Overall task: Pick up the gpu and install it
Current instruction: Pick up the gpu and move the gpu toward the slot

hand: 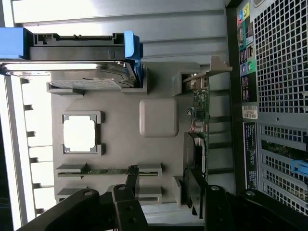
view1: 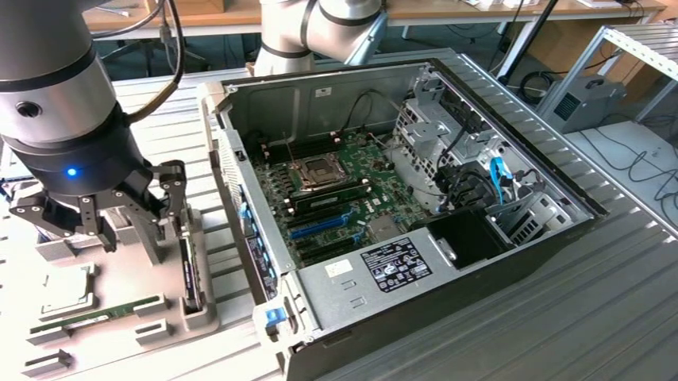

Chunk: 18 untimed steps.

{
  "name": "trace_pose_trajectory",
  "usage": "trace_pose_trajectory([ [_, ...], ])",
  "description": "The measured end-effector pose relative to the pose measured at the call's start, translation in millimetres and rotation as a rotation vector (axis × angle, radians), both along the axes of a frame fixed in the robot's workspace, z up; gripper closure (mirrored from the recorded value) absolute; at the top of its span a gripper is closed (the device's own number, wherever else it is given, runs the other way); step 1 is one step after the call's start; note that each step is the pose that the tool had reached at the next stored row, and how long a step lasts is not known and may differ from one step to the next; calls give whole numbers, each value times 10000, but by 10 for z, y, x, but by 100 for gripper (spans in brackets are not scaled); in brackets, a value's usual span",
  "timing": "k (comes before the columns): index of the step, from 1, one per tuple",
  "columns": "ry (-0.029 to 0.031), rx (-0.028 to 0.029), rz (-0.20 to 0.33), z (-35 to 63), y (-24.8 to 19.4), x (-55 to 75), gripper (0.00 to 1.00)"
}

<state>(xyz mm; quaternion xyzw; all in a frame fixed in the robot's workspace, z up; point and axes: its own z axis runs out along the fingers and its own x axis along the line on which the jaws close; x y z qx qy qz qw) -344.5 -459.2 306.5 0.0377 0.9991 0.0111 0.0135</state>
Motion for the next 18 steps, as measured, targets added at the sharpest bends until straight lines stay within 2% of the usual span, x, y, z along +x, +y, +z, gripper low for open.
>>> trace_pose_trajectory([
  [12, 3, -74, 0, -79, 0, 100, 46],
  [18, 0, -92, -1, -108, 1, 135, 46],
])
